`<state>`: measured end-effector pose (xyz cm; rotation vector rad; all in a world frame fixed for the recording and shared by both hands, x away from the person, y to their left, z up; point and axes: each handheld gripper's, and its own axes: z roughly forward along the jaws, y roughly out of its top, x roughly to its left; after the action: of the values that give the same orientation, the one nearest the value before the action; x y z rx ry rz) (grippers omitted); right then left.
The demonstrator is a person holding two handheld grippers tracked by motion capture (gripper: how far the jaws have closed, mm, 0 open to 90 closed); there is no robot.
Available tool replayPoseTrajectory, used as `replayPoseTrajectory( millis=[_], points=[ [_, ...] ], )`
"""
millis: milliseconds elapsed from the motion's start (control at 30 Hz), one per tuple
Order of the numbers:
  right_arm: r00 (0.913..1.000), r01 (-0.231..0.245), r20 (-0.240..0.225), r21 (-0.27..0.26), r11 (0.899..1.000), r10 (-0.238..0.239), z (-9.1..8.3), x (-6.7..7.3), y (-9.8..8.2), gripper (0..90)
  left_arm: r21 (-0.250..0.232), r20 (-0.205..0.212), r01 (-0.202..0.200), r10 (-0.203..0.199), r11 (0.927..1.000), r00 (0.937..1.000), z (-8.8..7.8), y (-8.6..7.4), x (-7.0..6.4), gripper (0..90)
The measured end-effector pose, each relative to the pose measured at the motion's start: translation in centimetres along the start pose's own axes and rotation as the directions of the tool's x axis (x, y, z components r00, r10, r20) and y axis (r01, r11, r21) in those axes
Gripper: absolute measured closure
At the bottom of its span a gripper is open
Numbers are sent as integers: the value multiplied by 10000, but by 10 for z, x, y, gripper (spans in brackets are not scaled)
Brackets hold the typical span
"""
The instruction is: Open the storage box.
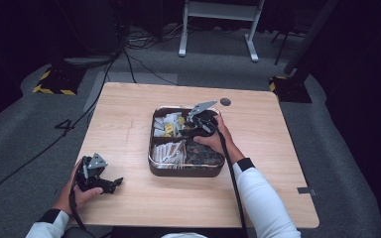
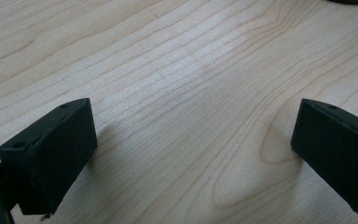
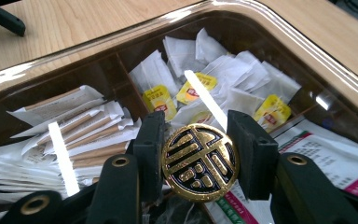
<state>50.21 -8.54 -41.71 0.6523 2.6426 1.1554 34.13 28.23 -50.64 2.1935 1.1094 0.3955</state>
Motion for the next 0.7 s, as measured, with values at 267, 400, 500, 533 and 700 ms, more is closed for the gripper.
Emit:
replayPoseTrajectory(
  millis=[267, 400, 500, 533, 700],
  points=[
    [9997, -79, 227, -96, 9999, 81, -11, -5, 1, 586, -11, 4, 18, -18, 10000, 10000, 0, 0, 0, 4],
    [9995, -52, 319, -226, 9997, 59, -20, -6, 2, 586, -1, 2, 2, -2, 10000, 10000, 0, 0, 0, 4],
    [9992, 13, 401, -265, 9996, -3, -26, -7, 2, 586, -11, 4, 14, -14, 10000, 10000, 0, 0, 0, 4],
    [9992, 13, 401, -265, 9996, -3, -26, -7, 2, 586, -11, 4, 14, -14, 10000, 10000, 0, 0, 0, 4],
    [9988, -15, 495, -419, 9991, 35, -39, -10, -1, 586, -3, 3, 3, -3, 10000, 10000, 0, 0, 0, 4]
  ],
)
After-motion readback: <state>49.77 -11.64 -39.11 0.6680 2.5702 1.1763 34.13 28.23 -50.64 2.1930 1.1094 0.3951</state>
